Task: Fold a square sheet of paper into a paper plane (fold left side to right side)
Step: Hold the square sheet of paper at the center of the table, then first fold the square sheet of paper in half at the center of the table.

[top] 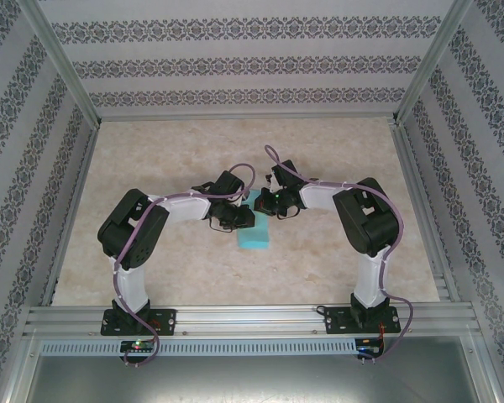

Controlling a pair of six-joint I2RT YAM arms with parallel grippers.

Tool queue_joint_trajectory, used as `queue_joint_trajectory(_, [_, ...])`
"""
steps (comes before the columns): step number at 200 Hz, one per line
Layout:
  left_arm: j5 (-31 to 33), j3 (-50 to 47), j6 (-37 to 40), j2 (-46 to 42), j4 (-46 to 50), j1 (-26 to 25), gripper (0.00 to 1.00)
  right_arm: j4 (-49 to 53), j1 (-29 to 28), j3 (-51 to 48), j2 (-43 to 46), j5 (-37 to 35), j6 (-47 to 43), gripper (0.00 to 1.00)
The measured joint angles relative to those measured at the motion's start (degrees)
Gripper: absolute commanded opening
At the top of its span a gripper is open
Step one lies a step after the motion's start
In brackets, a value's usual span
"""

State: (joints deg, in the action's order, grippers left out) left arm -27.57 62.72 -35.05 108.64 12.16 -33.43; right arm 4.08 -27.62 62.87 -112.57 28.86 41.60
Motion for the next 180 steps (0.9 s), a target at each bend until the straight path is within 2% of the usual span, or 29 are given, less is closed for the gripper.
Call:
queue_joint_trajectory(78, [-0.04, -0.46, 0.11, -1.01, 0.17, -0.2, 0.22, 0.11, 0.0, 0.02, 0.0, -0.09, 0.0, 0.03])
queue_joint_trajectory(180, [-0.04, -8.15, 0.15, -5.09, -3.34, -0.33, 0.15, 1.03, 0.0, 0.13, 0.0, -0.07, -0.04, 0.03])
